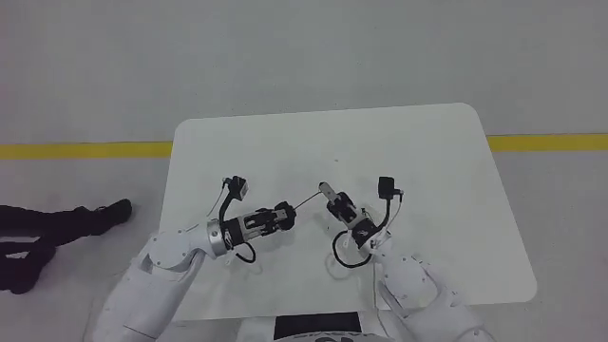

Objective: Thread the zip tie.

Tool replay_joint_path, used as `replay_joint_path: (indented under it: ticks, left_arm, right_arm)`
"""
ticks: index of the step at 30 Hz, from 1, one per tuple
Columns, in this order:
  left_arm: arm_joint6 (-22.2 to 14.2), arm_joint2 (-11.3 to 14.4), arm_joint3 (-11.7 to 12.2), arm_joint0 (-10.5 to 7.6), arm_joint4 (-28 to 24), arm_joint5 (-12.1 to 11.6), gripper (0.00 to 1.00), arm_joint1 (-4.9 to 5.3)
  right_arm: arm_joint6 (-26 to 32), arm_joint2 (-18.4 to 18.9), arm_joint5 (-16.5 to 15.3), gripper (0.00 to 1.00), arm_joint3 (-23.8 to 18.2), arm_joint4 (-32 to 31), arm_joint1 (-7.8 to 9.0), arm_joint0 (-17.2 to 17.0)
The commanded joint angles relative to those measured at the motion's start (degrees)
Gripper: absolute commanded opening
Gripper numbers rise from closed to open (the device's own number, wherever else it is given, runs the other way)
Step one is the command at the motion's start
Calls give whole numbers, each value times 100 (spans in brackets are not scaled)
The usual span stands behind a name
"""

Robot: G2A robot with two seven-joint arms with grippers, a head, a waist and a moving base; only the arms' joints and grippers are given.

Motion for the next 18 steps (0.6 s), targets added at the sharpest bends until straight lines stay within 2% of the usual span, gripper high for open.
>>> replay_joint_path:
  ticks: [1, 4, 7, 8, 15, 16, 18]
  left_arm:
    - [-599, -256, 126, 15, -108, -142, 0, 73]
    - [-1232, -605, 296, 78, -303, -268, 0, 168]
    - [-1845, -792, 388, 109, -459, -237, 0, 244]
    - [-1982, -821, 398, 103, -473, -226, 0, 262]
    - [-2003, -839, 400, 95, -448, -236, 0, 268]
    - [-1918, -831, 403, 87, -417, -220, 0, 267]
    - [-1923, -747, 373, 67, -293, -214, 0, 277]
  right_arm:
    - [496, 159, -183, 100, 75, 291, 39, -7]
    - [1407, 295, -409, 100, 208, 618, 99, 76]
    - [2405, 283, -628, 100, 347, 928, 148, 191]
    - [2432, 300, -634, 100, 362, 928, 152, 209]
    - [2432, 300, -634, 100, 362, 928, 152, 209]
    - [2432, 300, -634, 100, 362, 928, 152, 209]
    - [2688, 258, -686, 100, 408, 1391, 146, 213]
